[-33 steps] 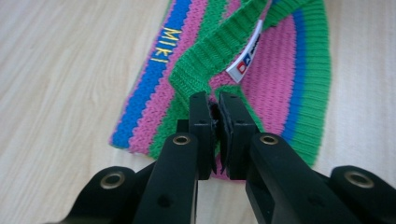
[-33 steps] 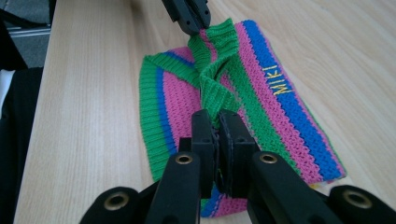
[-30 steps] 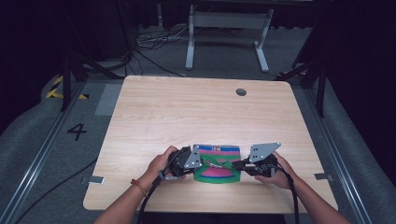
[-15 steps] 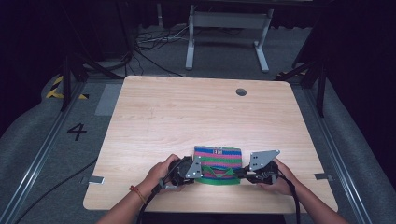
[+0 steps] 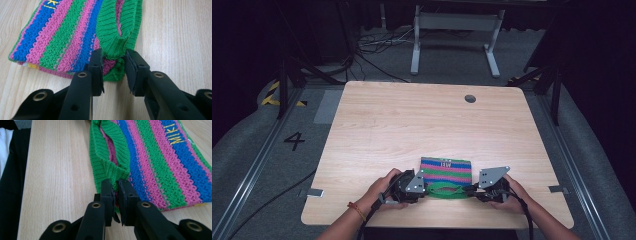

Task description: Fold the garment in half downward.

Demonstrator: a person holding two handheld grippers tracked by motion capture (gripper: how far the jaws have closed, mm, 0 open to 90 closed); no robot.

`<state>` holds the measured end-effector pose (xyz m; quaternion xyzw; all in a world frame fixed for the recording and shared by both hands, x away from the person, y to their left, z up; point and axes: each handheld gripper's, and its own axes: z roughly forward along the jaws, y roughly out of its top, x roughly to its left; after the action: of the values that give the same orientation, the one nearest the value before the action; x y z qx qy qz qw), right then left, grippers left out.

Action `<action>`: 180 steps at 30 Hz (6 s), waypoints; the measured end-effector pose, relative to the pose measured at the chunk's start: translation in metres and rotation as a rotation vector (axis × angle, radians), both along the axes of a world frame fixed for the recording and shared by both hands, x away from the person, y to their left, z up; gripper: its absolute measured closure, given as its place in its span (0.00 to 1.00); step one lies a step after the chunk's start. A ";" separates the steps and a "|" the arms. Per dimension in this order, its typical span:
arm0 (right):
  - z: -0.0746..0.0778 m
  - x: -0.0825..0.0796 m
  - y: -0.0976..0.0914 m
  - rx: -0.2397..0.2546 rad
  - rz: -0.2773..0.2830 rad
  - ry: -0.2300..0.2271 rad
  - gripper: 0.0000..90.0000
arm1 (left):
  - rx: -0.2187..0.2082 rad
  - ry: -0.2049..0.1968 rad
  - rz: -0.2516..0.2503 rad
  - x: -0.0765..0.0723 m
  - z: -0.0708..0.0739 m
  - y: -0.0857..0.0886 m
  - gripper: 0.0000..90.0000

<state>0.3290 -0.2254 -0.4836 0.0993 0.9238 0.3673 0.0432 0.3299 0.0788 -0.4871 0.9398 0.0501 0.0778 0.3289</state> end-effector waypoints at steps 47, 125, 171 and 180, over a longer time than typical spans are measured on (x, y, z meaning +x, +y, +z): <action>0.017 0.001 -0.011 0.023 -0.088 -0.075 0.82 | -0.038 -0.001 0.092 0.009 0.015 0.014 0.69; -0.012 -0.031 -0.175 0.014 -0.621 -0.040 0.31 | -0.107 0.119 0.556 -0.020 -0.010 0.203 0.31; -0.021 -0.040 -0.192 0.065 -0.688 -0.001 0.25 | -0.121 0.105 0.658 -0.025 -0.014 0.207 0.20; -0.021 -0.040 -0.192 0.065 -0.688 -0.001 0.25 | -0.120 0.106 0.661 -0.025 -0.014 0.207 0.20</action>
<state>0.2891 -0.4171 -0.5050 0.4062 0.8240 0.3606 0.1615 0.3046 0.2855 -0.5010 0.8545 0.3737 0.1279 0.3375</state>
